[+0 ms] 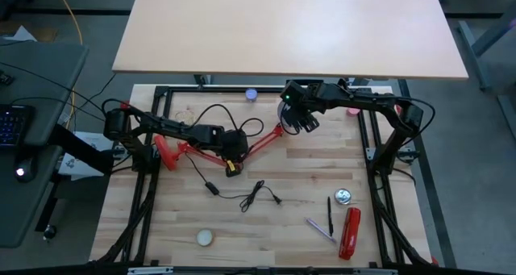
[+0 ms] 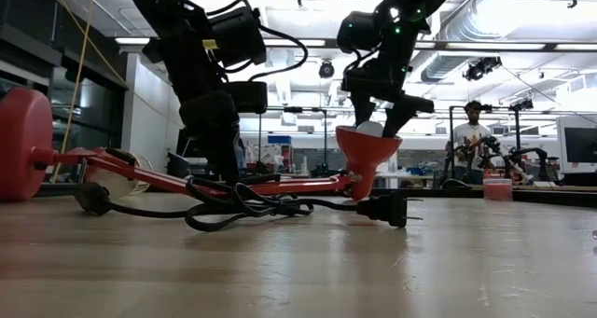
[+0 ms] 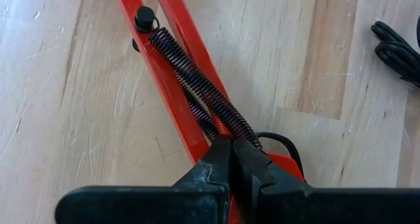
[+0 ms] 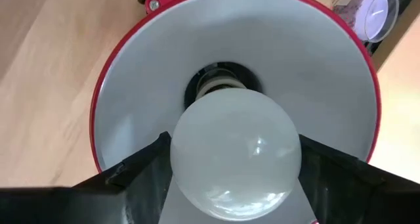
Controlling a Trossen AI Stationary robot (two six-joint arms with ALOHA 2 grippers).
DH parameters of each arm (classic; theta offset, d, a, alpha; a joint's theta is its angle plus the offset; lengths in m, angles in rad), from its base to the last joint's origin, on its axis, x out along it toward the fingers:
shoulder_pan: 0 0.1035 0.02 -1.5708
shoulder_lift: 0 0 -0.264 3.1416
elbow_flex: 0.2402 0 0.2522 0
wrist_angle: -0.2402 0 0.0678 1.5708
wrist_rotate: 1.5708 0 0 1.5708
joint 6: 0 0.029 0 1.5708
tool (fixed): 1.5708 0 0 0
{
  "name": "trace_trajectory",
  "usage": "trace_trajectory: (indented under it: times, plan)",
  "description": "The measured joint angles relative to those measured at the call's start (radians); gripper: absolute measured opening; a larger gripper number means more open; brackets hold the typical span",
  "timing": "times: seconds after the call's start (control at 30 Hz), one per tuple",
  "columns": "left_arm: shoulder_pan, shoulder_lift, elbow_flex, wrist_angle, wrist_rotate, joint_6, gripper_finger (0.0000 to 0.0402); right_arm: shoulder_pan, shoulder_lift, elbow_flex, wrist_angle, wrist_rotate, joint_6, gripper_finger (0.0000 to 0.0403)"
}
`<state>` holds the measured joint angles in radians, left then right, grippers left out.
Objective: Screw lightbulb
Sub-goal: Remove the white lightbulb from the desk lamp
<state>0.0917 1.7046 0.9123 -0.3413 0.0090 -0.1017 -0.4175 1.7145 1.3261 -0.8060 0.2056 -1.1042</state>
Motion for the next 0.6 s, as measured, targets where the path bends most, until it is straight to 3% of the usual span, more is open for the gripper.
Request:
trace_trajectory:
  times: [0.27,0.43,0.5,0.6]
  plan:
    - [0.000,0.000,0.000,0.000,0.001,-0.002,0.0000,0.007,0.000,0.061,-0.038,-0.031,0.054,0.0355]
    - [0.000,0.000,0.000,0.000,0.001,-0.002,0.0000,0.007,0.000,0.158,-0.127,-0.024,0.036,0.0368]
    - [0.000,0.000,0.000,0.000,0.001,-0.003,0.0000,0.006,0.000,0.213,-0.167,-0.024,0.100,0.0369]
    - [0.000,0.000,0.000,0.000,0.001,-0.002,0.0000,0.002,-0.002,0.300,-0.195,-0.029,0.320,0.0369]
